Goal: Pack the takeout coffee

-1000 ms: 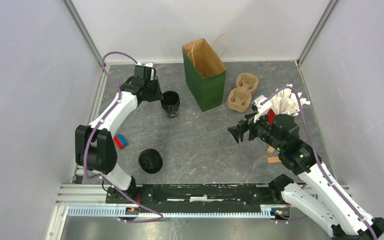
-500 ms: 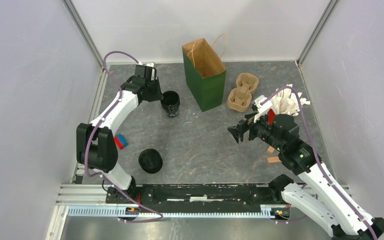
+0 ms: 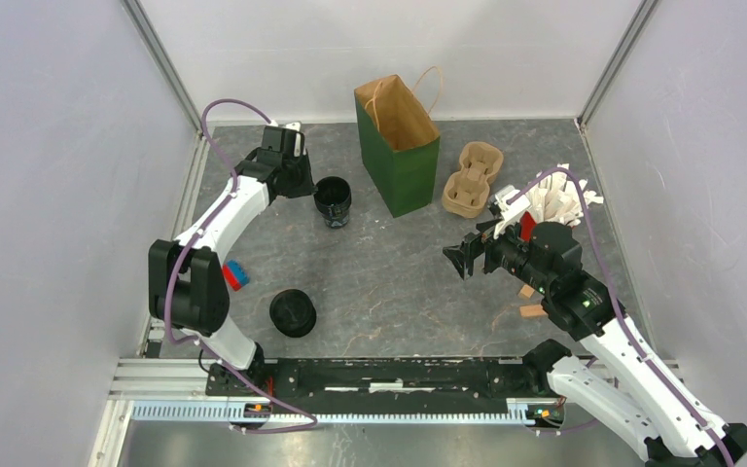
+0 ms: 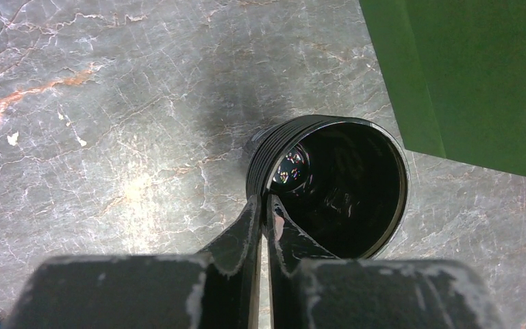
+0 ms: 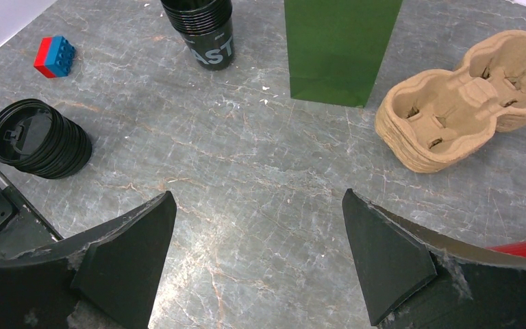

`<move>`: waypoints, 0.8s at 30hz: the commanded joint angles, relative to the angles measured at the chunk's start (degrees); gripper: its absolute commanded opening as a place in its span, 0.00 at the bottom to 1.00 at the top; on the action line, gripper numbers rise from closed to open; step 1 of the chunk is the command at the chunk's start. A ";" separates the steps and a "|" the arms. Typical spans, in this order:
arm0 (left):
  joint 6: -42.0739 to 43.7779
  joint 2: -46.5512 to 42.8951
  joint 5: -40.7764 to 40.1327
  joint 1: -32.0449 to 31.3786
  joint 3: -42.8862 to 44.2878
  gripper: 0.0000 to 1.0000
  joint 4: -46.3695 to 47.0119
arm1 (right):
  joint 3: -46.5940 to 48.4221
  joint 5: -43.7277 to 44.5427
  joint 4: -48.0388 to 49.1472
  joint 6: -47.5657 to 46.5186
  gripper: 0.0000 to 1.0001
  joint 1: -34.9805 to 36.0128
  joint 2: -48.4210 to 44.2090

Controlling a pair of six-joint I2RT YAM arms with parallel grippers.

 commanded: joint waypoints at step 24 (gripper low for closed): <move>0.34 -2.18 3.21 0.16 4.39 0.02 -1.18 | -1.81 1.44 2.64 -0.38 0.99 0.07 0.19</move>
